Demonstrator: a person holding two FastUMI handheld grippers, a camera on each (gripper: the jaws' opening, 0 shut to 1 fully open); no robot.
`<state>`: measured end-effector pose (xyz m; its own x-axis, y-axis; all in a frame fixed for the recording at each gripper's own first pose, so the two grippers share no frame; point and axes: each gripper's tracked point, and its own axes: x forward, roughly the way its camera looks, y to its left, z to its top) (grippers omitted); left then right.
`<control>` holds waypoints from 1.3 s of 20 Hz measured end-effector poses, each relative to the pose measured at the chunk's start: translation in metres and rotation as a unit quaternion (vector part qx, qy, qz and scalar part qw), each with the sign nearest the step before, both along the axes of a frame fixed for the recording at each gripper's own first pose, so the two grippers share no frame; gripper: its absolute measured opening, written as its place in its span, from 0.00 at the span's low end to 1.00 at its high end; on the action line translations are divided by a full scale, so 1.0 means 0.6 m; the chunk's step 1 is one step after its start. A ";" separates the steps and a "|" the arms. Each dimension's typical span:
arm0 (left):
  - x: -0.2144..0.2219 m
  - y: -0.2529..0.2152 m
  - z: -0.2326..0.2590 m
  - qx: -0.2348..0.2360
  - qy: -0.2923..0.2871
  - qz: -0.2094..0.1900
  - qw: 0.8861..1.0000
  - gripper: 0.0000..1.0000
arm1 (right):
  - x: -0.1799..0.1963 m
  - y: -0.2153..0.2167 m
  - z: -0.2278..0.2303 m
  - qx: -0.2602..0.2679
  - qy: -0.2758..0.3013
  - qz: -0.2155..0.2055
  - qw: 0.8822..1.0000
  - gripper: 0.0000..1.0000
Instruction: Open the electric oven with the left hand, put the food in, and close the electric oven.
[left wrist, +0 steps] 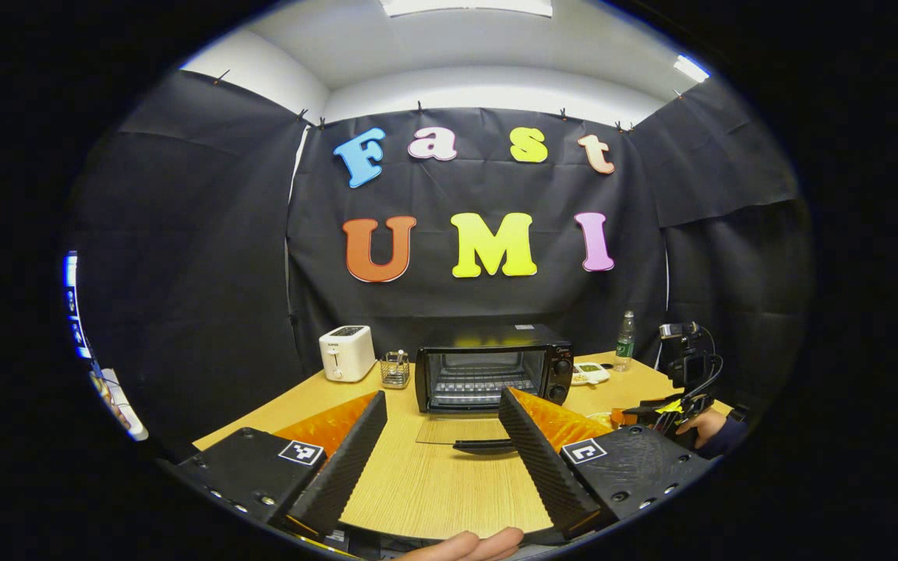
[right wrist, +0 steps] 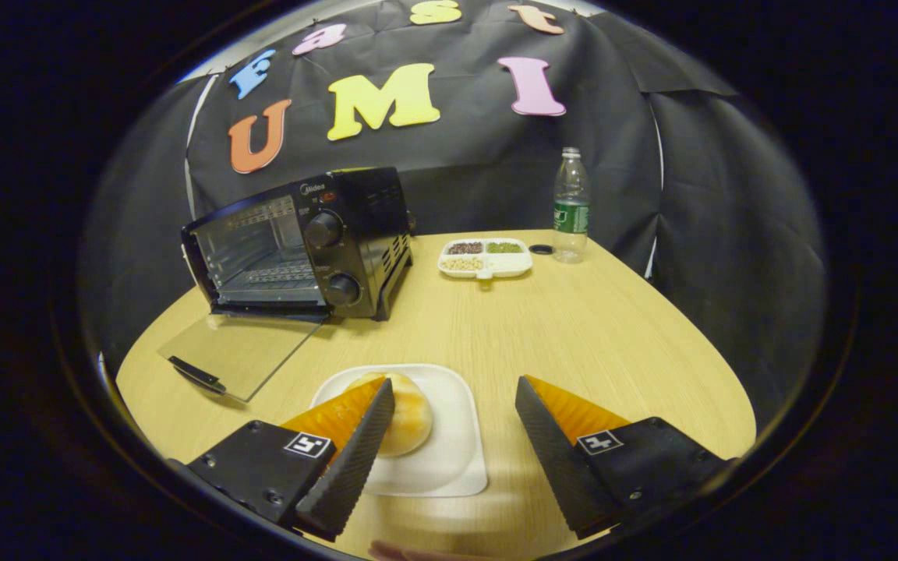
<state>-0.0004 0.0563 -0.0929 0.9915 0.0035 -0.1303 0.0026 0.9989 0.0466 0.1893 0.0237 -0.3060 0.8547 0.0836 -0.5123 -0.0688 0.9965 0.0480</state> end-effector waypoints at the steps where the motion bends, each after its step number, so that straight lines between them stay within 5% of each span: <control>1: 0.001 0.002 -0.003 -0.002 0.003 0.001 1.000 0.95 | -0.002 -0.002 -0.001 0.003 -0.002 0.000 1.000 0.96; 8: 0.004 -0.009 -0.003 0.002 0.001 0.001 1.000 0.95 | -0.022 0.049 0.018 0.027 -0.031 0.048 0.998 0.94; 13: 0.002 -0.006 -0.002 0.005 0.001 0.002 1.000 0.95 | -0.025 0.089 -0.037 -0.010 0.003 0.077 0.997 0.94; 22: -0.003 0.007 -0.004 0.000 0.006 0.011 1.000 0.95 | -0.021 0.090 -0.049 0.002 0.057 0.039 0.998 0.87; 26: 0.001 0.014 0.005 0.001 0.000 0.008 1.000 0.91 | -0.036 0.112 0.001 0.051 0.045 0.037 0.997 0.85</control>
<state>0.0000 0.0649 -0.0898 0.9913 0.0192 -0.1302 -0.0130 0.9987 0.0483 0.1677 0.0910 -0.3054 0.7956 0.2001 -0.5718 -0.1323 0.9785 0.1584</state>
